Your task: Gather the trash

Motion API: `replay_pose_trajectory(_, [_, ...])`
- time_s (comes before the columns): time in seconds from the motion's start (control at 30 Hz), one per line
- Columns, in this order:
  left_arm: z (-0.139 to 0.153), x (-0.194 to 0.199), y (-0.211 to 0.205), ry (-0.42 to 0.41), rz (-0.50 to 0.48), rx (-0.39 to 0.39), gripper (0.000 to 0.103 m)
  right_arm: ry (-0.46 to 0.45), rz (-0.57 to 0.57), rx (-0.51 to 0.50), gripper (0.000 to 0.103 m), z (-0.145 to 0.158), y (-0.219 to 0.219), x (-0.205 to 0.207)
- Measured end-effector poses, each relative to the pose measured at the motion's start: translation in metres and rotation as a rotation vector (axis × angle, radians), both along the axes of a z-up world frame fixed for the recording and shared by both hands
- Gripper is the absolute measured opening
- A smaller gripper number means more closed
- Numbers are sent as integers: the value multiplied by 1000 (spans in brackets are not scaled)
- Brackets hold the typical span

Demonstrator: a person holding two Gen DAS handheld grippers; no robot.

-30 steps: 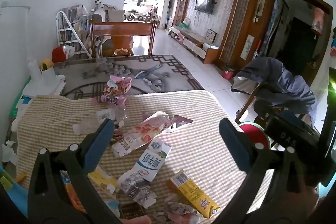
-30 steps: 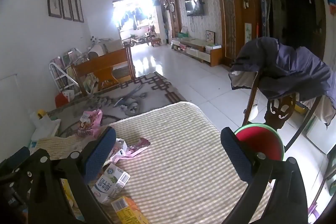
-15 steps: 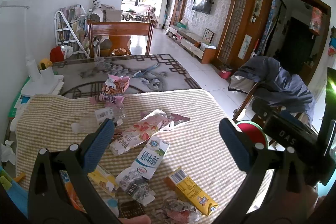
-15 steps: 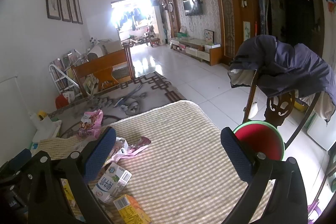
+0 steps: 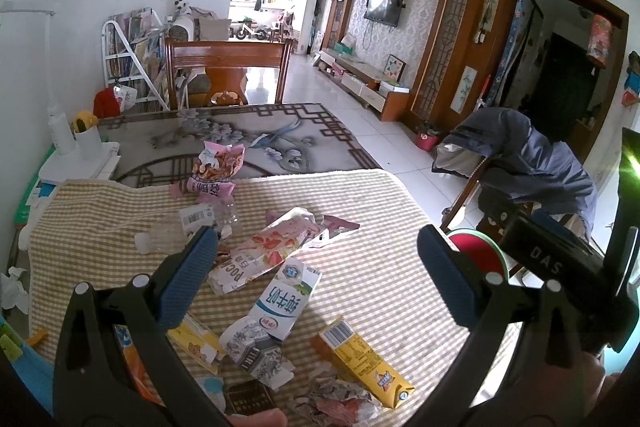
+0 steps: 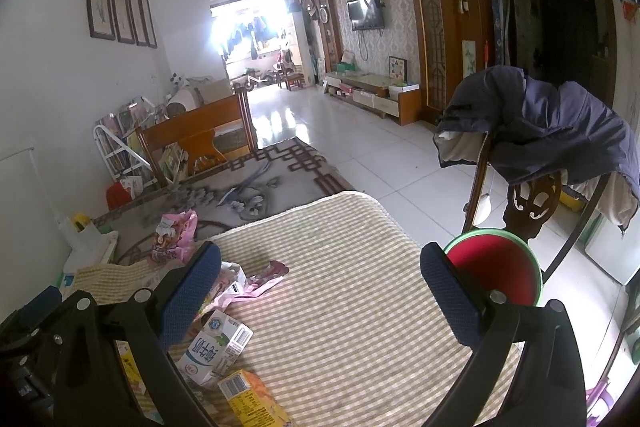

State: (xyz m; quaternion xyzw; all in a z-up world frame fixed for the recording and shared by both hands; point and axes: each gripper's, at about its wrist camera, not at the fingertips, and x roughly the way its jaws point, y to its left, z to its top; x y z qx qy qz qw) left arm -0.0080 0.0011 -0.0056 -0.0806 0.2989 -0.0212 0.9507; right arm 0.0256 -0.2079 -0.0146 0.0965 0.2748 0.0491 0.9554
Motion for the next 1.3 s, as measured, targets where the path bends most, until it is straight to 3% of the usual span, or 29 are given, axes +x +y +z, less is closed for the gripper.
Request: replay_pose_trajectory(1.3, [-2, -6, -8, 10, -15, -8, 98, 6, -17, -5, 96, -4, -1, 1])
